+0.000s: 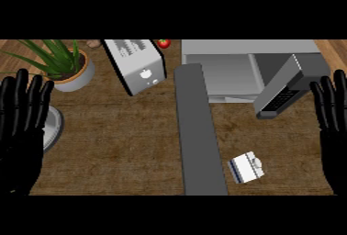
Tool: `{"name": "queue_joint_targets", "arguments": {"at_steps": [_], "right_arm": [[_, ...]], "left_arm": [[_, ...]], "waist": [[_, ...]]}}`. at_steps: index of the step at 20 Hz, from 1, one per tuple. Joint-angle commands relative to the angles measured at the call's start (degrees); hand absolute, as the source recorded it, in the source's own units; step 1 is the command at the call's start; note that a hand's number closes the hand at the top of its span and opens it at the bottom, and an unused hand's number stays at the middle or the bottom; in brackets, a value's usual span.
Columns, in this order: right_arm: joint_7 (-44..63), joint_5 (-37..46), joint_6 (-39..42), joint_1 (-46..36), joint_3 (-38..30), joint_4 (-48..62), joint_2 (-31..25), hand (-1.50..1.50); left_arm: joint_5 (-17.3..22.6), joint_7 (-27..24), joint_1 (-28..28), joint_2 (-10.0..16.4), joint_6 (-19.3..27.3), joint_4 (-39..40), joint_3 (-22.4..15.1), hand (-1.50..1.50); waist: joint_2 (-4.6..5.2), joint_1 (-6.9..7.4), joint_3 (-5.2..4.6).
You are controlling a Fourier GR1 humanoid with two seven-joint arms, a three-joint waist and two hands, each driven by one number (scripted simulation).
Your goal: Pick up the milk, place it into the microwave and close the microwave
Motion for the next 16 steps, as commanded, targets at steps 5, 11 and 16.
{"name": "queue_joint_targets", "arguments": {"at_steps": [5,11,16], "right_arm": [[-2.0,-3.2,8.0,17.5,5.8,-14.0,-0.4,-1.5],[-4.9,-10.5,15.9,27.6,5.1,-12.2,-4.1,-1.5],[-11.0,-6.7,18.3,36.2,7.0,-11.7,-3.1,-1.5]], "left_arm": [[-2.0,-1.4,1.7,-1.4,0.1,5.0,-1.2,-1.5],[8.8,-2.8,12.8,-5.1,4.5,2.3,-4.9,-1.5],[8.7,-11.3,18.7,-5.2,3.1,5.9,-8.3,-1.5]], "waist": [[0.79,-0.31,-0.5],[0.68,0.29,-0.47],[0.76,0.3,-0.49]]}}
